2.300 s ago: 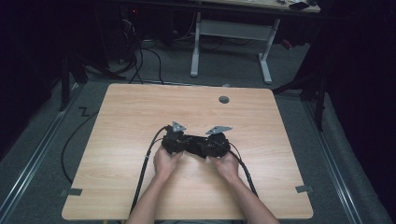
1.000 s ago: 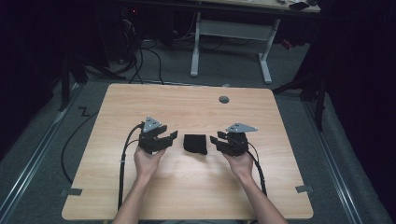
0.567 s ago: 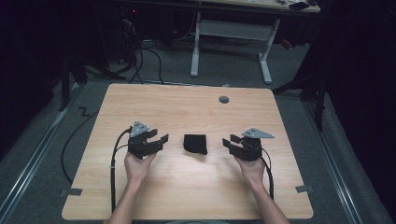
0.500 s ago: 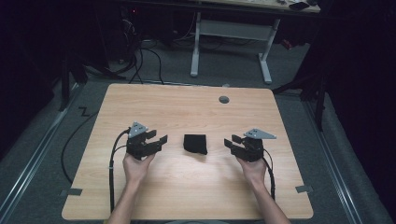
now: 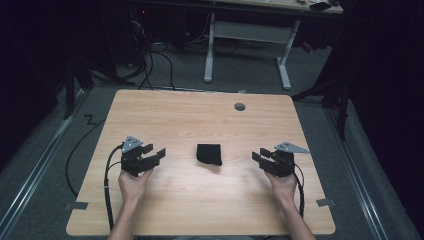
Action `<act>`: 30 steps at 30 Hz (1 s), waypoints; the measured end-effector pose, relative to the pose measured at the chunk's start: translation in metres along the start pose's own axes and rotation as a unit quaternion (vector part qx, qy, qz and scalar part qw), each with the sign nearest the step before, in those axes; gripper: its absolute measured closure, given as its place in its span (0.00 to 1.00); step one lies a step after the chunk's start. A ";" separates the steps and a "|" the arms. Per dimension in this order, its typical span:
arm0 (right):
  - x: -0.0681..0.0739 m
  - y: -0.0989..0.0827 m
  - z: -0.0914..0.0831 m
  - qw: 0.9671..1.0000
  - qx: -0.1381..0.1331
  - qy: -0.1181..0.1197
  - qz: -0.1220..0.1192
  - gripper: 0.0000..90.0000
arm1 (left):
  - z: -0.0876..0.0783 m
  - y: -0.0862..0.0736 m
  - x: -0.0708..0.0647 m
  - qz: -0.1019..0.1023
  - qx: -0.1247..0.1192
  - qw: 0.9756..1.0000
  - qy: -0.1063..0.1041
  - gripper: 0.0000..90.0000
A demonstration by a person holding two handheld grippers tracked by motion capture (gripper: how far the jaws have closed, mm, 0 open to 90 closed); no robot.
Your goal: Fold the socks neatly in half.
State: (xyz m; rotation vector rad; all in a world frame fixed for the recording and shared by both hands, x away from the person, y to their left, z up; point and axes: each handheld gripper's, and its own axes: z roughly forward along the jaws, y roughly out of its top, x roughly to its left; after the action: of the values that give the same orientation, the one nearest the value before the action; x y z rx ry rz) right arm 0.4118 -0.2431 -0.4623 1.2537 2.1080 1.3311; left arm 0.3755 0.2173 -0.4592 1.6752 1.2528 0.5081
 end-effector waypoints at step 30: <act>-0.031 -0.032 0.003 0.995 0.055 -0.079 0.005 0.60 | 0.022 -0.037 0.018 0.016 0.069 0.993 0.090 0.43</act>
State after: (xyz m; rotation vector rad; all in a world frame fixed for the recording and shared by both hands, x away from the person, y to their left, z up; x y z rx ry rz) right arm 0.4150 -0.2721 -0.4961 1.3676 2.0905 1.0943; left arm 0.3805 0.2252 -0.5053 1.7978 1.4203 0.6145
